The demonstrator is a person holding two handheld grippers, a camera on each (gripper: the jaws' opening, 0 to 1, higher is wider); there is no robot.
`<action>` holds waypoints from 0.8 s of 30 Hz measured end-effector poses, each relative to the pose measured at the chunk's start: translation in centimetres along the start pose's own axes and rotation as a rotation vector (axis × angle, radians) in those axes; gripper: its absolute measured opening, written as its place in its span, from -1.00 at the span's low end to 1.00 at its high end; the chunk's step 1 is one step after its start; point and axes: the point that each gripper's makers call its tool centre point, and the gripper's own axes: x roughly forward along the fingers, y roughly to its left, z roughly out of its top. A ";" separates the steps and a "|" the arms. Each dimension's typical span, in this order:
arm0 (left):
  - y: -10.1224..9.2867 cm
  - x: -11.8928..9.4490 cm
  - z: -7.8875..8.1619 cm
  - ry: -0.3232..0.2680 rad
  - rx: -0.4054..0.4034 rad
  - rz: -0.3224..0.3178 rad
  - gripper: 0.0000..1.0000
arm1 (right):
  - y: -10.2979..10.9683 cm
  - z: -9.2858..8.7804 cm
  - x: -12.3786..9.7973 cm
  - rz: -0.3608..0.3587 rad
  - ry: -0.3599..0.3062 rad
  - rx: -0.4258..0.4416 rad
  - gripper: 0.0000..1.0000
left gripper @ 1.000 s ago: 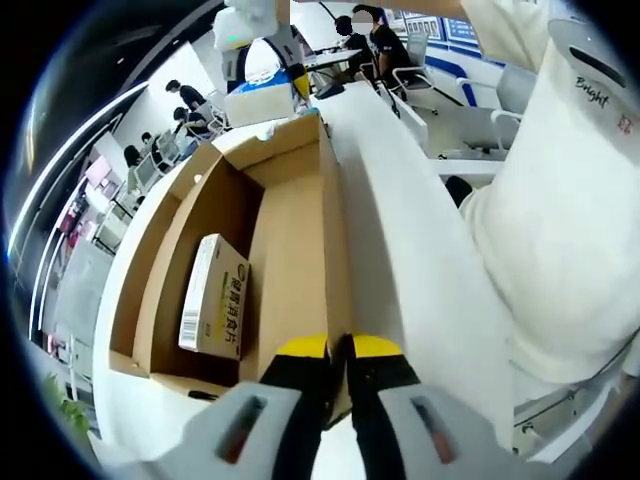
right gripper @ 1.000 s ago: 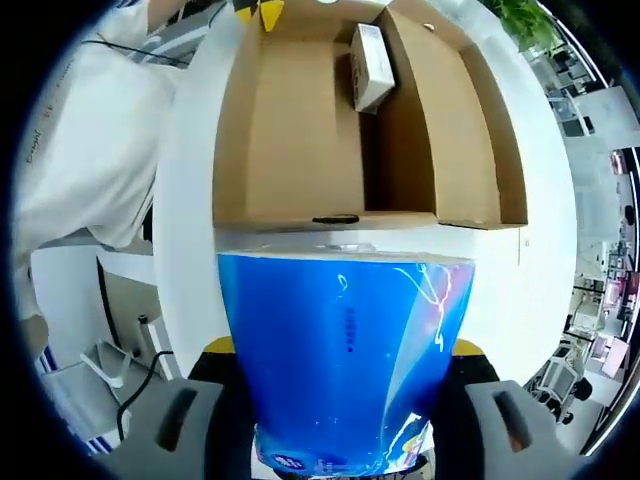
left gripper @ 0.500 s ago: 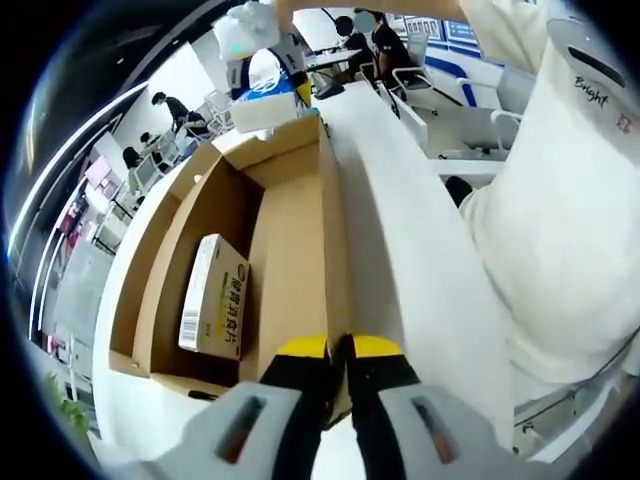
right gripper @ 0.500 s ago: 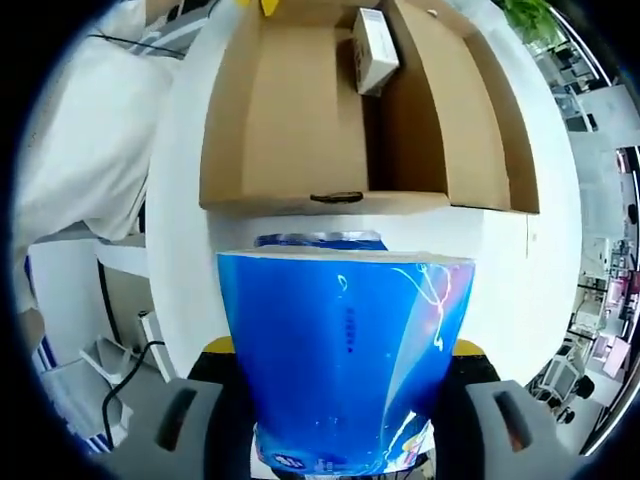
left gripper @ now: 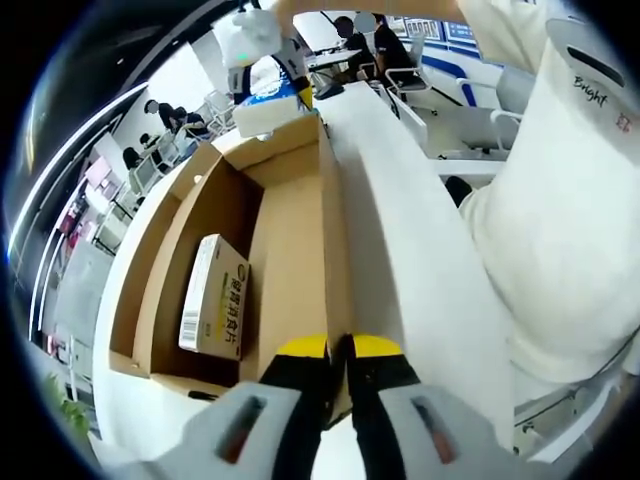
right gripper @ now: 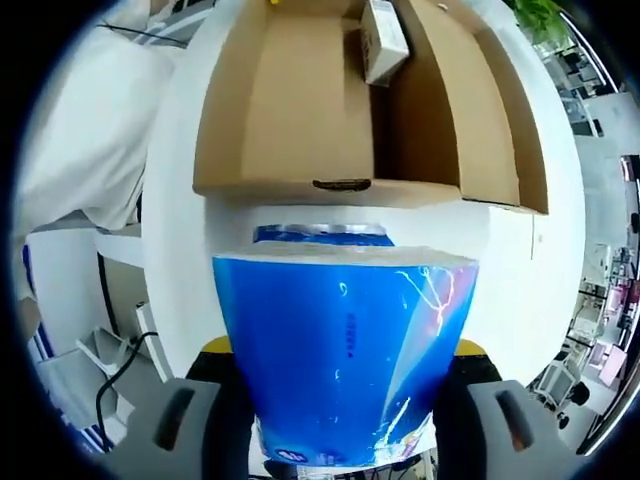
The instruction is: Operate the shoe box by opening the lid, removing the specified soft item, and placing it in the target area until the item is outside and the box remains undamaged.
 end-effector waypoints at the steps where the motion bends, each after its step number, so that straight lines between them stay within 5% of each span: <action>1: 0.0 0.0 0.0 0.001 0.001 0.000 -0.89 | 0.0 0.0 0.0 -0.001 0.001 0.000 0.46; 13: 0.1 0.0 0.0 0.001 0.004 0.003 -0.89 | 0.4 -0.1 0.1 0.034 0.018 -0.021 0.49; 24: 0.0 0.0 0.0 0.002 0.008 0.005 -0.89 | 0.4 -0.4 -0.4 -0.009 0.063 -0.039 0.46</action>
